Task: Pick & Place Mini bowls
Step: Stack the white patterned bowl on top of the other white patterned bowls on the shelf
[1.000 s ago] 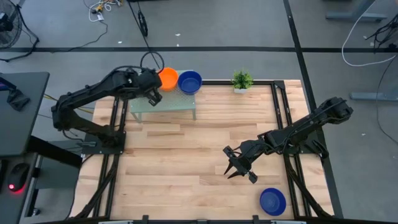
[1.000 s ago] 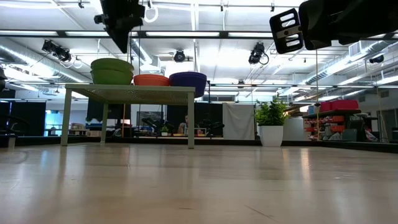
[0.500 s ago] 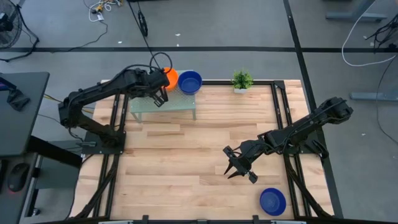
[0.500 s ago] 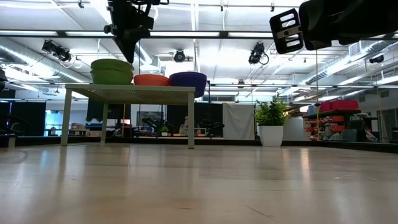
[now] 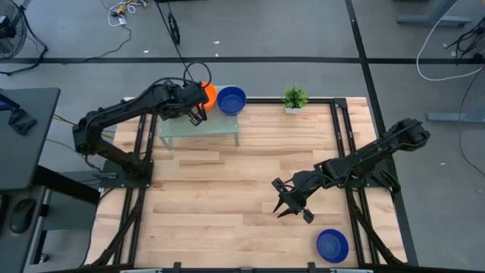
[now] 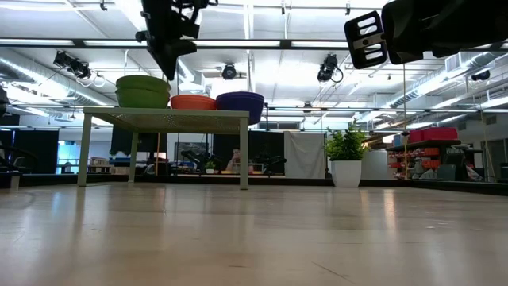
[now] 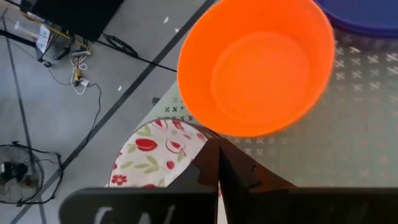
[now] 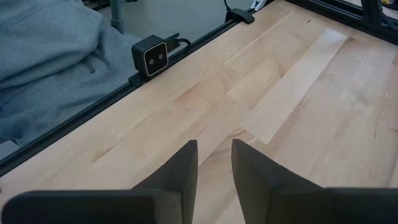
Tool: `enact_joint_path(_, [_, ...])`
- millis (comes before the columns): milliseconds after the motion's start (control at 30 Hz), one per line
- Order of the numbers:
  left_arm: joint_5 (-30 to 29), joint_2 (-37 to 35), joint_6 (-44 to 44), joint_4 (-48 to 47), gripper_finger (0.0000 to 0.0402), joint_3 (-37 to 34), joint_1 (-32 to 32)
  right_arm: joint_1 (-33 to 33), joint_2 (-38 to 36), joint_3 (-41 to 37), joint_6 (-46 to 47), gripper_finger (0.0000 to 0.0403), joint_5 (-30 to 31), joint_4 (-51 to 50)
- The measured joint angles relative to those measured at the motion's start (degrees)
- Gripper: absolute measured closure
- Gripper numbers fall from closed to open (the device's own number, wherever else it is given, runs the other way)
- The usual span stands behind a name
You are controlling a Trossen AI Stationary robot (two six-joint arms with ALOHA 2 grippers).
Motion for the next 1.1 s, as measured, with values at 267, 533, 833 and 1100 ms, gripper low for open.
enact_joint_path(267, [0.2,2.6,0.7,0.3,0.0399,0.0,1.5,0.0,0.0,0.0,0.0,0.0302,0.0,-0.1])
enact_joint_path(533, [-1.6,1.5,1.4,0.7,0.0399,0.0,0.7,0.0,0.0,0.0,0.0,0.0302,0.0,-0.1])
enact_joint_path(833, [-8.1,-6.1,-5.8,-3.4,0.0400,0.0,-8.0,0.0,0.0,0.0,0.9,0.0302,0.0,-1.0])
enact_joint_path(1100, [-16.3,-9.1,-18.6,-12.7,0.0400,-0.8,-15.9,0.0,0.0,0.0,2.4,0.0302,0.0,-1.3])
